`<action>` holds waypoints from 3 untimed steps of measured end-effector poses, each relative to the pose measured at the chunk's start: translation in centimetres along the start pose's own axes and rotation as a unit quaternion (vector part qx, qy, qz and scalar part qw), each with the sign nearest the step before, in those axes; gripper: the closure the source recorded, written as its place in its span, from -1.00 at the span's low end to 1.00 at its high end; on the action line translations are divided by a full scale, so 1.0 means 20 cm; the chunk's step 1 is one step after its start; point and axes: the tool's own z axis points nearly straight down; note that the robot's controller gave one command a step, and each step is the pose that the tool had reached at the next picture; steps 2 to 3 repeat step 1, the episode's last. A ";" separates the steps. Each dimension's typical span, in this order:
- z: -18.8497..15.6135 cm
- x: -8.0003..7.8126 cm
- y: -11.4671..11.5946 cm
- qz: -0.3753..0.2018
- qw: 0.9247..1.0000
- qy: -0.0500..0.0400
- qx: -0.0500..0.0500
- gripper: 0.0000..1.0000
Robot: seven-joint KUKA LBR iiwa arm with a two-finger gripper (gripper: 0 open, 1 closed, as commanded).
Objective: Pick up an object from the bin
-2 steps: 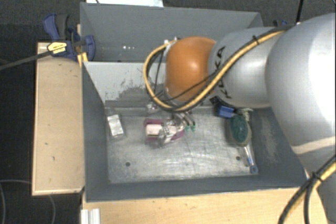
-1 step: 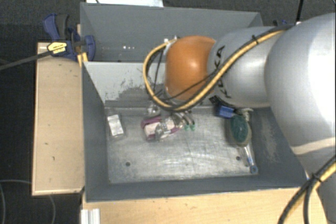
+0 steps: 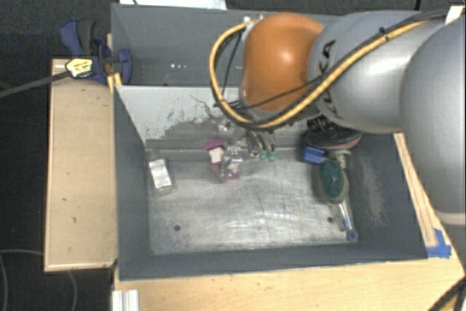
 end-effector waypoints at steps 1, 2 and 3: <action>-0.27 0.03 0.08 -0.016 1.000 0.000 0.000 1.00; -0.27 0.03 0.08 -0.016 1.000 0.000 0.000 1.00; -0.27 0.03 0.08 -0.016 1.000 0.000 0.000 1.00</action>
Offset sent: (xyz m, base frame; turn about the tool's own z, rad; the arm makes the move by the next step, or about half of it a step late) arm -0.0069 0.0143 0.0510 -0.0319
